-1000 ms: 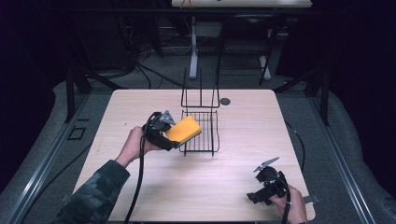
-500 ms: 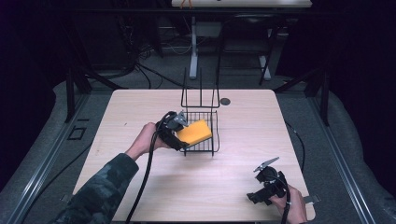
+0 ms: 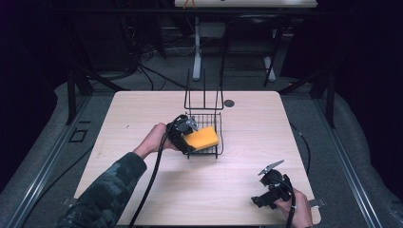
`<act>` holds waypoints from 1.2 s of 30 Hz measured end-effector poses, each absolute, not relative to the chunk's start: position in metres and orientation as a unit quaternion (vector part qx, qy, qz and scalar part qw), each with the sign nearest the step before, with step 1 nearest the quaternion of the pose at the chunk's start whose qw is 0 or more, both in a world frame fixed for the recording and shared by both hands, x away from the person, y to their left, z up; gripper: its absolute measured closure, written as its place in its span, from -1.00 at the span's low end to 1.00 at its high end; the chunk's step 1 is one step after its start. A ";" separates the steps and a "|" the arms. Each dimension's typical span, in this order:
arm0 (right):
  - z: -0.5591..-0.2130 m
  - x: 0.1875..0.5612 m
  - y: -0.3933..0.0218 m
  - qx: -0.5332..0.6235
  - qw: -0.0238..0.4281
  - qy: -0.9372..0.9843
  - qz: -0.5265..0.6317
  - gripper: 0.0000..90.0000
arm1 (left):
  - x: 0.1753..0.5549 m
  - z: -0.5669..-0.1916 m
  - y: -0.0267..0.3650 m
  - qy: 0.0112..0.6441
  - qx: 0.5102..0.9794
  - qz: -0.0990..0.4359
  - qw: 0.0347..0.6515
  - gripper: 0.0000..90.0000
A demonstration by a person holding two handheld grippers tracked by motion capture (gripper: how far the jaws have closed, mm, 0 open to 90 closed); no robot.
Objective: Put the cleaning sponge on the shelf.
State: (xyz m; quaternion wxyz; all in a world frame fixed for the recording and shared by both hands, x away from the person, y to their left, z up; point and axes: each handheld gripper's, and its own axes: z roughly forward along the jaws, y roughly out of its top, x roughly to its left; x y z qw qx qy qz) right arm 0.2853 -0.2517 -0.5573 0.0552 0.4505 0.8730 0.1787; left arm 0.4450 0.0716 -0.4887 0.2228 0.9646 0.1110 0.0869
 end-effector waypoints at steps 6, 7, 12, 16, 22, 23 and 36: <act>-0.557 0.285 -0.251 0.451 0.055 0.873 0.177 -0.95 | 0.451 -0.497 0.069 0.115 0.966 0.083 0.218 -0.30; -0.557 0.285 -0.251 0.451 0.055 0.873 0.177 -0.95 | 0.452 -0.498 0.069 0.114 0.966 0.080 0.218 -0.30; -0.558 0.285 -0.251 0.450 0.055 0.874 0.176 -0.95 | 0.454 -0.499 0.067 0.115 0.967 0.078 0.216 -0.31; -0.558 0.285 -0.251 0.450 0.055 0.874 0.176 -0.95 | 0.457 -0.500 0.067 0.113 0.968 0.080 0.211 -0.32; -0.558 0.285 -0.251 0.450 0.054 0.874 0.175 -0.95 | 0.460 -0.504 0.065 0.117 0.969 0.074 0.203 -0.33; -0.558 0.285 -0.251 0.449 0.055 0.875 0.175 -0.95 | 0.460 -0.505 0.065 0.119 0.969 0.073 0.204 -0.34; -0.558 0.285 -0.250 0.448 0.053 0.876 0.173 -0.95 | 0.465 -0.507 0.071 0.155 0.961 0.047 0.226 -0.54</act>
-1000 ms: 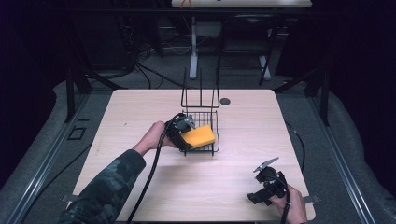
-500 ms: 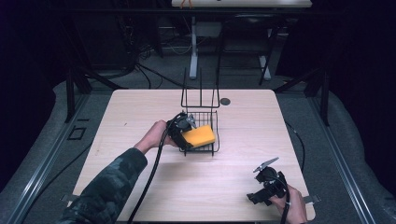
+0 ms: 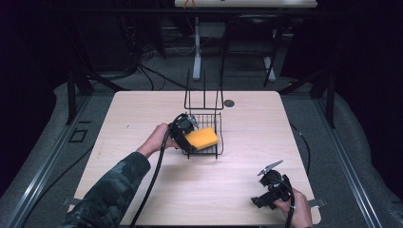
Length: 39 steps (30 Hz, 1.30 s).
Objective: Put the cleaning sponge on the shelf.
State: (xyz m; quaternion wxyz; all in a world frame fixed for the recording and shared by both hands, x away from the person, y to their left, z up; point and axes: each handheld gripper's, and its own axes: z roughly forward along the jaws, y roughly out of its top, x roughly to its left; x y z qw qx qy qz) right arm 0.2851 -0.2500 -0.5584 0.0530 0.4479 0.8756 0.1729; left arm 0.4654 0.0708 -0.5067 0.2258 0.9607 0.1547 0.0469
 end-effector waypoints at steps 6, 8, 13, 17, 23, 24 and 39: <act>-0.559 0.285 -0.250 0.447 0.053 0.876 0.171 -0.95 | 0.464 -0.505 0.071 0.158 0.959 0.049 0.230 -0.67; -0.558 0.285 -0.250 0.447 0.052 0.876 0.171 -0.95 | 0.464 -0.503 0.073 0.164 0.957 0.051 0.234 -0.68; -0.559 0.285 -0.250 0.448 0.054 0.876 0.172 -0.95 | 0.461 -0.495 0.079 0.174 0.952 0.059 0.244 -0.75; -0.559 0.284 -0.250 0.449 0.058 0.875 0.171 -0.95 | 0.456 -0.489 0.085 0.177 0.948 0.071 0.255 -0.78; -0.559 0.284 -0.250 0.450 0.059 0.874 0.172 -0.95 | 0.448 -0.482 0.096 0.187 0.941 0.081 0.271 -0.82; -0.559 0.284 -0.250 0.450 0.059 0.874 0.171 -0.95 | 0.446 -0.482 0.098 0.190 0.939 0.083 0.273 -0.83; -0.559 0.283 -0.249 0.450 0.059 0.875 0.170 -0.95 | 0.415 -0.474 0.137 0.220 0.928 0.112 0.280 -0.85</act>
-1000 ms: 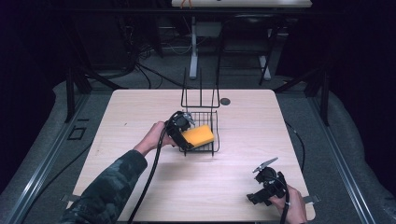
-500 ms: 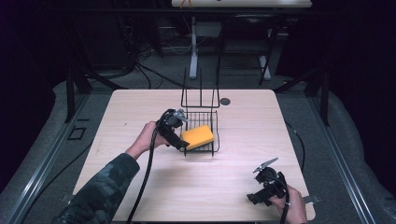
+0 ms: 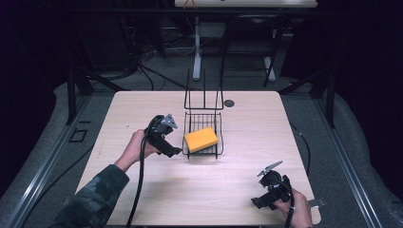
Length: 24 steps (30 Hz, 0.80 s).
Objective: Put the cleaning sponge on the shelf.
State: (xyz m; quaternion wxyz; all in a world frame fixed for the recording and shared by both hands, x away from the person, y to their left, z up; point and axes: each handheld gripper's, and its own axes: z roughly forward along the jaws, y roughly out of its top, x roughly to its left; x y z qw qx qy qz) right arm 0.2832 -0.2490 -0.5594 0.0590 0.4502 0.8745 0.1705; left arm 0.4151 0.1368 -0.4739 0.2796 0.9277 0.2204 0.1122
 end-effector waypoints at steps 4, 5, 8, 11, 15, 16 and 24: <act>-0.559 0.283 -0.249 0.451 0.059 0.875 0.168 -0.95 | 0.404 -0.472 0.151 0.237 0.922 0.116 0.283 -0.86; -0.559 0.283 -0.249 0.451 0.059 0.875 0.168 -0.95 | 0.401 -0.472 0.155 0.241 0.920 0.118 0.285 -0.87; -0.559 0.283 -0.248 0.451 0.058 0.875 0.166 -0.95 | 0.394 -0.470 0.164 0.256 0.915 0.123 0.287 -0.87; -0.559 0.283 -0.249 0.450 0.058 0.876 0.163 -0.95 | 0.386 -0.469 0.172 0.271 0.909 0.127 0.290 -0.89; -0.559 0.282 -0.248 0.454 0.060 0.874 0.161 -0.95 | 0.374 -0.466 0.183 0.283 0.903 0.132 0.295 -0.91; -0.559 0.282 -0.249 0.452 0.061 0.875 0.162 -0.95 | 0.371 -0.466 0.185 0.286 0.901 0.136 0.296 -0.91; -0.559 0.281 -0.248 0.451 0.064 0.876 0.161 -0.95 | 0.350 -0.474 0.203 0.305 0.896 0.130 0.295 -0.92</act>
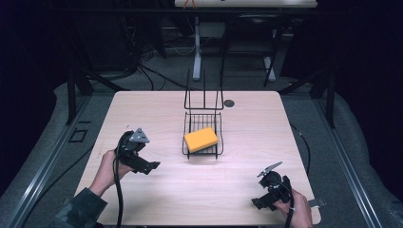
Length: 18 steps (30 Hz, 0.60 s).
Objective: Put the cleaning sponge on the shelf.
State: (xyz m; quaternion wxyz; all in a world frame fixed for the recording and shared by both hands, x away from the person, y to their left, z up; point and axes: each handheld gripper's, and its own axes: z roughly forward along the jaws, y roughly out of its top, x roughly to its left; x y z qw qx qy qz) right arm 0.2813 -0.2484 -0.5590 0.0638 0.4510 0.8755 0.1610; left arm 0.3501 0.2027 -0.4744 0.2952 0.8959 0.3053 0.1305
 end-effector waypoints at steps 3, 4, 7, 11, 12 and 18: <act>-0.559 0.281 -0.248 0.450 0.064 0.876 0.159 -0.95 | 0.345 -0.479 0.209 0.315 0.894 0.123 0.293 -0.92; -0.559 0.281 -0.248 0.451 0.064 0.876 0.159 -0.95 | 0.343 -0.481 0.211 0.317 0.896 0.121 0.288 -0.92; -0.559 0.281 -0.248 0.449 0.064 0.877 0.157 -0.95 | 0.339 -0.489 0.216 0.328 0.895 0.115 0.281 -0.93; -0.559 0.280 -0.247 0.451 0.066 0.876 0.157 -0.95 | 0.333 -0.500 0.223 0.339 0.894 0.106 0.272 -0.93; -0.559 0.280 -0.248 0.451 0.066 0.876 0.157 -0.95 | 0.332 -0.502 0.225 0.342 0.894 0.100 0.272 -0.93; -0.559 0.281 -0.248 0.448 0.067 0.878 0.155 -0.94 | 0.325 -0.515 0.228 0.349 0.896 0.075 0.262 -0.94</act>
